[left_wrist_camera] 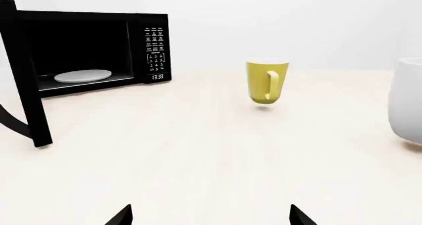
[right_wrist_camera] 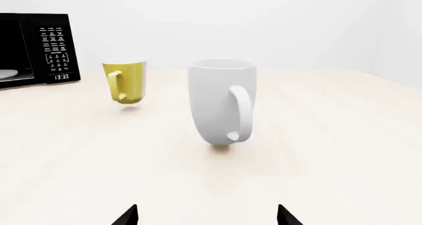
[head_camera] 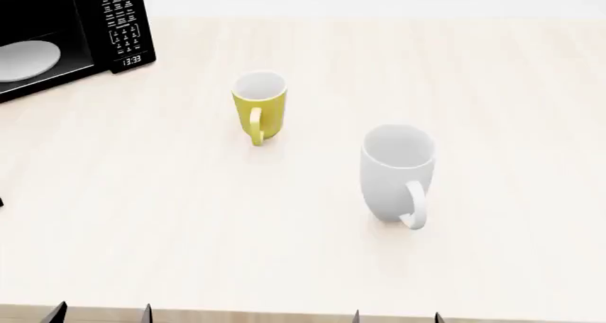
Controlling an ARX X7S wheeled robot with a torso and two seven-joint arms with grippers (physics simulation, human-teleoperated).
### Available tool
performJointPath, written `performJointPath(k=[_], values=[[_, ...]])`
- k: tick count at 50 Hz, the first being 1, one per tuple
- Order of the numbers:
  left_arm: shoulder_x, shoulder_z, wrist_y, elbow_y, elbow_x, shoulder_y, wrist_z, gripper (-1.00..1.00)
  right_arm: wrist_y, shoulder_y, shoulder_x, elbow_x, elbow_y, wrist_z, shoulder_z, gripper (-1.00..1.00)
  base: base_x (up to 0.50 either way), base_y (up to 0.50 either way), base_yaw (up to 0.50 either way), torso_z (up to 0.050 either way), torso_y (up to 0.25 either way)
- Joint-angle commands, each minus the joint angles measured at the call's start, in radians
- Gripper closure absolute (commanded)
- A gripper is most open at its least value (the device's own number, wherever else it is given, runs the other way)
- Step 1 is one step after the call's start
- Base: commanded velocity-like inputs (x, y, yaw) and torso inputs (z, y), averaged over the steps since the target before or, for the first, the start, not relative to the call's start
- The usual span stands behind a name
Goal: Put the yellow and white mug to the front of the white mug.
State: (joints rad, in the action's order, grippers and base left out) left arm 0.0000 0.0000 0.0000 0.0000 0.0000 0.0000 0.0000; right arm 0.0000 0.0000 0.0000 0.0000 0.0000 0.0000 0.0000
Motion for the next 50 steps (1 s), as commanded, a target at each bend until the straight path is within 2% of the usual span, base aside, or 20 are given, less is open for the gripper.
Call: performJointPath(k=[1, 17, 27, 43, 50], values=[[-0.019, 0.022, -0.009, 0.008, -0.022, 0.001, -0.003, -1.00, 0.003, 0.003, 0.014, 0.052, -0.007, -0.004, -0.019, -1.00, 0.00, 0.00, 0.00, 0.000, 0.000], [-0.061, 0.071, -0.010, -0.007, -0.058, -0.008, -0.032, -1.00, 0.029, 0.009, 0.054, 0.107, -0.015, 0.051, -0.054, -1.00, 0.00, 0.00, 0.00, 0.000, 0.000], [-0.076, 0.085, -0.015, -0.010, -0.070, -0.015, -0.049, -1.00, 0.106, -0.034, 0.109, 0.174, -0.134, 0.106, 0.043, -1.00, 0.00, 0.00, 0.00, 0.000, 0.000], [-0.103, 0.086, -0.019, 0.006, -0.105, -0.018, -0.067, -1.00, 0.090, -0.061, 0.131, 0.273, -0.163, 0.116, 0.115, -1.00, 0.00, 0.00, 0.00, 0.000, 0.000], [-0.110, 0.093, -0.020, 0.010, -0.117, -0.019, -0.071, -1.00, 0.038, -0.079, 0.128, 0.333, -0.175, 0.094, 0.141, -1.00, 0.40, -0.30, 0.00, 0.000, 0.000]])
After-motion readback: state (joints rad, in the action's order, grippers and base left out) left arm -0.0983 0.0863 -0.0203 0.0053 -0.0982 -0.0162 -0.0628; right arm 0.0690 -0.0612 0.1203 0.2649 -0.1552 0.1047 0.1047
